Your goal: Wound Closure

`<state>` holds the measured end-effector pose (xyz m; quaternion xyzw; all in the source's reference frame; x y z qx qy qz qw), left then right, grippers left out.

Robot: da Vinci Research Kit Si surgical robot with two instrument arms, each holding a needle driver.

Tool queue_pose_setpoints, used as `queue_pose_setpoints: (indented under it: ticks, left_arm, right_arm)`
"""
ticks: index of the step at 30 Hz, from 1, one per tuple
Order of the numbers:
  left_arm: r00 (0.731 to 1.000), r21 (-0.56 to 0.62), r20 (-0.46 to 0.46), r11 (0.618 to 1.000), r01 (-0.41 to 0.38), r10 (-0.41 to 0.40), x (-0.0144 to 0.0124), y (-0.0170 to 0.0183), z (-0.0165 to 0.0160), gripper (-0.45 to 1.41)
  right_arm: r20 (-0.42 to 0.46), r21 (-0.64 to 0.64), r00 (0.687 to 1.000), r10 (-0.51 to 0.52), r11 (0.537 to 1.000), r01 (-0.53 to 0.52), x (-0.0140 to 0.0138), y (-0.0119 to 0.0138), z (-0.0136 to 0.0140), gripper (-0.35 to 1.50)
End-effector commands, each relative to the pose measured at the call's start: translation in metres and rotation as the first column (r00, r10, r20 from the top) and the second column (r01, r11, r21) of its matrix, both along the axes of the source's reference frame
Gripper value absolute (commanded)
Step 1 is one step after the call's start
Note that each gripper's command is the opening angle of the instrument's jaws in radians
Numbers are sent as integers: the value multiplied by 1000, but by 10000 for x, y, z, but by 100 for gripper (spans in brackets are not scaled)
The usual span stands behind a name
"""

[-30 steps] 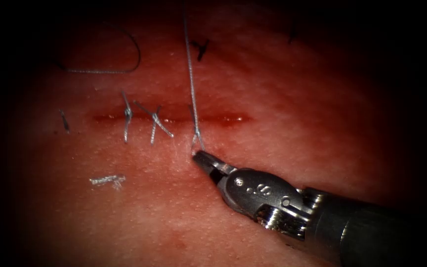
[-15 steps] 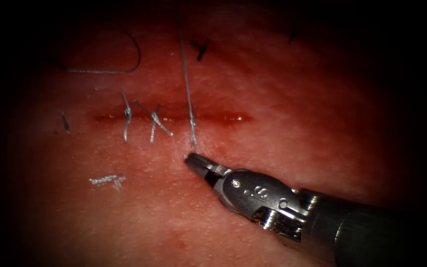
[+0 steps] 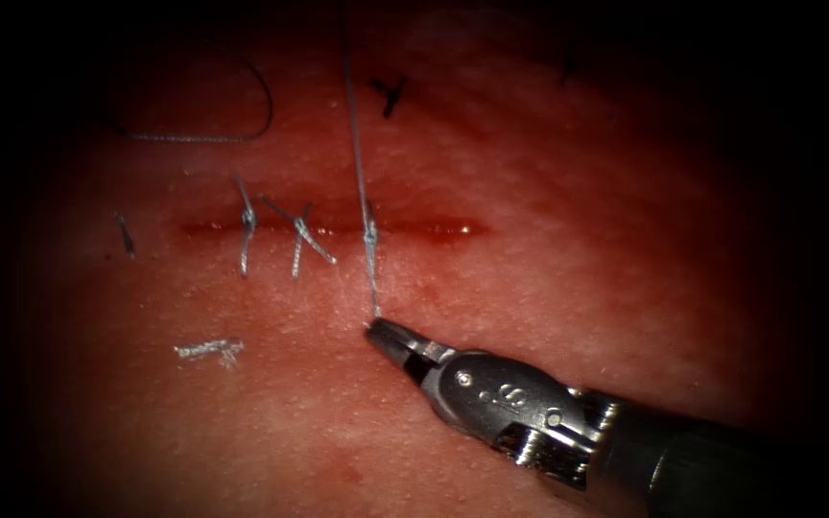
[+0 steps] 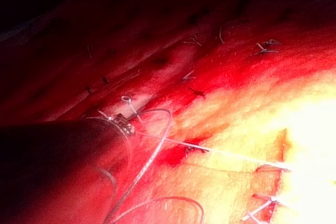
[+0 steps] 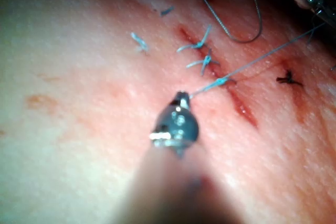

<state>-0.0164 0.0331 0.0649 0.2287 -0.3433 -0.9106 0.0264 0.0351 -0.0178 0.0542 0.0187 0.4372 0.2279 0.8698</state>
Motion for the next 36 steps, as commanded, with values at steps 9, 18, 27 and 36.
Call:
queue_pose_setpoints:
  ticks: [9, 18, 27, 36]
  left_arm:
    - [999, -3, 38, 1000, -4, 4, -12, -7, 0, -45]
    - [980, 86, 196, 996, -35, 18, -26, -49, -40, -45]
    - [911, 249, 407, 967, -47, -61, -41, -110, -130, -45]
    - [850, 293, 516, 954, -60, -105, -63, -155, -258, -45]
  right_arm:
    - [-75, -45, 995, 67, 996, -70, 11, 13, -4, -35]
    - [-184, -59, 979, 87, 993, -99, 5, 31, -39, 27]
    - [-229, -10, 968, 105, 994, -110, -1, 81, -57, 75]
    - [-185, 14, 977, 108, 994, -107, 5, 115, -38, 73]
